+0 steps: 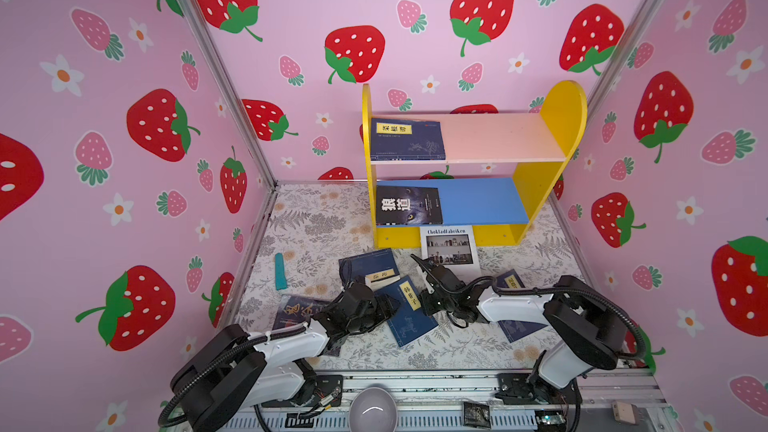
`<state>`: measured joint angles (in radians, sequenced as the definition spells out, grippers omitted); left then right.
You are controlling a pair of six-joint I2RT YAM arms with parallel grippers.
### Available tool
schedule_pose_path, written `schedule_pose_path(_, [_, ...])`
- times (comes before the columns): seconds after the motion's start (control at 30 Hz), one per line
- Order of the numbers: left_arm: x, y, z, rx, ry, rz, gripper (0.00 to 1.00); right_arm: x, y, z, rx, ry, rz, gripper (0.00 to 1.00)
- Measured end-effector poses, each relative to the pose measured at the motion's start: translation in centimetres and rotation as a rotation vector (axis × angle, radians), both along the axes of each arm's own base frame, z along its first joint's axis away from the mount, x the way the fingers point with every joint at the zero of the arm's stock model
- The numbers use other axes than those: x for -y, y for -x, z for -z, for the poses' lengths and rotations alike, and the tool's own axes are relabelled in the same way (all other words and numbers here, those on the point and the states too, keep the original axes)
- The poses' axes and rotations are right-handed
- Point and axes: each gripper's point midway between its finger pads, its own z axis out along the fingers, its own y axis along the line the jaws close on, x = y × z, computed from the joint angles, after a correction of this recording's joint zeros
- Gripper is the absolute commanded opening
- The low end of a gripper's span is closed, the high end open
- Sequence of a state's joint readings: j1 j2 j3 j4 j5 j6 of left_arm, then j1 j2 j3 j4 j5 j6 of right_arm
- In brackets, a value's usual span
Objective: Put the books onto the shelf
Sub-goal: 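Grasp the navy yellow-label book on the floor with both grippers and lift, then raise the navy book upright above the shelf with both grippers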
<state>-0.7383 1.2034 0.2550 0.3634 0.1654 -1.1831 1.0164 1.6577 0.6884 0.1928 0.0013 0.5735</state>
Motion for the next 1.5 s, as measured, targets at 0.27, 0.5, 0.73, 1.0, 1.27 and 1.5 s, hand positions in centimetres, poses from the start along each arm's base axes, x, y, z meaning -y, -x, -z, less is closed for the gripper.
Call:
schedule_pose_path(0.27, [0.6,-1.0,-4.4,0.142,0.099,-0.009,0.58,-2.2,0.2,-0.3,0.003,-0.072,-0.046,0.11])
schedule_pose_path(0.5, [-0.9,-1.3,-5.0,0.147,0.072,-0.088,0.26,-2.1,0.7,0.0,-0.007,-0.062,-0.057,0.12])
schedule_pose_path(0.73, [-2.1,-0.7,-2.7,0.041,-0.026,-0.123,0.01,0.1,1.9,-1.1,-0.015,-0.02,-0.045,0.23])
schedule_pose_path(1.0, [-1.1,-0.9,-6.8,0.061,-0.049,-0.065,0.0,1.3,-1.1,-12.6,0.21,-0.199,0.053,0.71])
schedule_pose_path(1.27, [1.6,-1.5,-23.3,0.361,0.029,0.13,0.0,8.4,-6.8,-31.9,0.544,-0.519,0.303,1.0])
schedule_pose_path(1.5, [1.8,-1.5,-44.5,0.868,0.138,0.181,0.0,13.0,-6.9,-46.1,0.769,-0.756,0.354,1.0])
